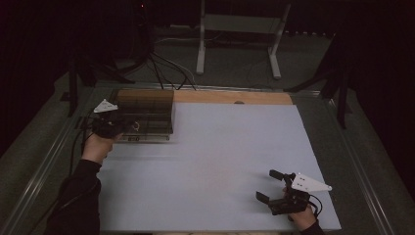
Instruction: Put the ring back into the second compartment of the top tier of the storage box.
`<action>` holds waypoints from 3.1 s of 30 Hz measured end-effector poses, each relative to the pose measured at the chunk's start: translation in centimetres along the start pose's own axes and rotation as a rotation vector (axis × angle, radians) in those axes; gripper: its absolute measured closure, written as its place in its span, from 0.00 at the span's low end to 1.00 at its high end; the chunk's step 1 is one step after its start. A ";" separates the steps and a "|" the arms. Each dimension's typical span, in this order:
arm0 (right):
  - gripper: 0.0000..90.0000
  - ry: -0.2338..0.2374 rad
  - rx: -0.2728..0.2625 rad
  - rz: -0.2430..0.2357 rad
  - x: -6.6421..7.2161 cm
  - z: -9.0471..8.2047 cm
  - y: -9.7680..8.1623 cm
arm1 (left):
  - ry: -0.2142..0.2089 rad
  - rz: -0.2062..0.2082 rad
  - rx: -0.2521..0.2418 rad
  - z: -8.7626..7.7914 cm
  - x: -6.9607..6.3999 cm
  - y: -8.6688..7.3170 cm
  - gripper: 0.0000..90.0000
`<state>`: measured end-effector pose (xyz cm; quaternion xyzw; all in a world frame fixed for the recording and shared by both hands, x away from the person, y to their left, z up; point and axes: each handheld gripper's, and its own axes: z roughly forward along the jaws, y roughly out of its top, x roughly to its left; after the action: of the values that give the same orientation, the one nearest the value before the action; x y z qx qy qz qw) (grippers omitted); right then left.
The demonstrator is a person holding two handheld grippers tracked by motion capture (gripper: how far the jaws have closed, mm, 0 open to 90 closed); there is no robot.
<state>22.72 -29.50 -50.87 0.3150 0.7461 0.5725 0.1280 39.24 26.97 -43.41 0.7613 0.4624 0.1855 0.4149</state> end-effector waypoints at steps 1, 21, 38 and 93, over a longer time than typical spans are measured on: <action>0.02 0.000 0.001 0.001 0.0 0.0 0.0 | 0.005 0.004 0.009 0.2 0.0 0.0 0.99; 0.02 -0.005 -0.006 0.004 -0.1 -0.1 0.0 | 0.048 0.011 0.007 0.7 -0.7 0.1 0.77; 0.02 -0.006 -0.006 0.007 -0.2 -0.1 0.0 | 0.091 0.020 0.002 -0.5 -1.8 1.0 0.48; 0.02 -0.005 0.003 0.005 -0.1 0.0 -0.1 | -0.065 0.087 -0.056 -3.6 -5.4 0.7 0.01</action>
<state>22.77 -29.58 -50.95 0.3185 0.7459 0.5709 0.1277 34.51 23.81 -40.20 0.7744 0.4100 0.1915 0.4423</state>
